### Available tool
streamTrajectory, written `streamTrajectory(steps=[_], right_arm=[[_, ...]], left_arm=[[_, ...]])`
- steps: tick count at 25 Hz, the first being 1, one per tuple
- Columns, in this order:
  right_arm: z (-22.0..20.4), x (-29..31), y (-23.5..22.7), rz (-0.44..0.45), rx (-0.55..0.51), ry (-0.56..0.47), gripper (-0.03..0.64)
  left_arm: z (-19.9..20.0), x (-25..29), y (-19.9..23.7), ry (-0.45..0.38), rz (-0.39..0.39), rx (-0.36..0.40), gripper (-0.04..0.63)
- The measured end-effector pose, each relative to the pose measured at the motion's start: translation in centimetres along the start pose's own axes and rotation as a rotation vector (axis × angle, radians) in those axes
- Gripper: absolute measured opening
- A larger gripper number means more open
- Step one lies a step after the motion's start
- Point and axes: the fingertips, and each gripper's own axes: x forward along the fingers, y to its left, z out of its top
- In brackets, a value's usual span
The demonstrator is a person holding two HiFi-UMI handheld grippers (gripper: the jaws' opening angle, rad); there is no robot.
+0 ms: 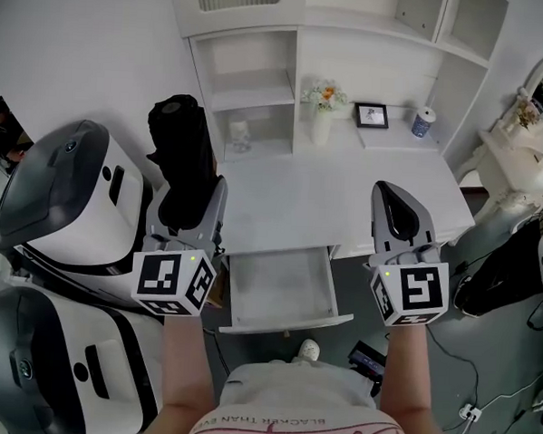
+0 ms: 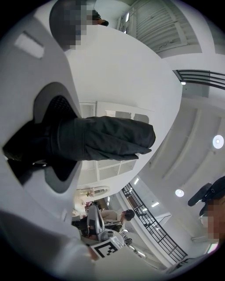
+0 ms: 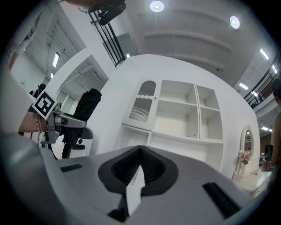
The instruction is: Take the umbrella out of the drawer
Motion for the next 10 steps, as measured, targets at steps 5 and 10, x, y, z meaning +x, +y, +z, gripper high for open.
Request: streamTrajectory(steps=[5,10], right_arm=[[0.20,-0.29,-0.36,-0.003,-0.005,-0.001,0.008],[0.51,-0.65,-0.75,-0.015,-0.001,-0.006,0.008]], left_arm=[[0.33,0.11,-0.59,-0.008,-0.008,0.003,0.242],[0.79,0.02,-1.10,-0.015,-0.024,0.008,0.242]])
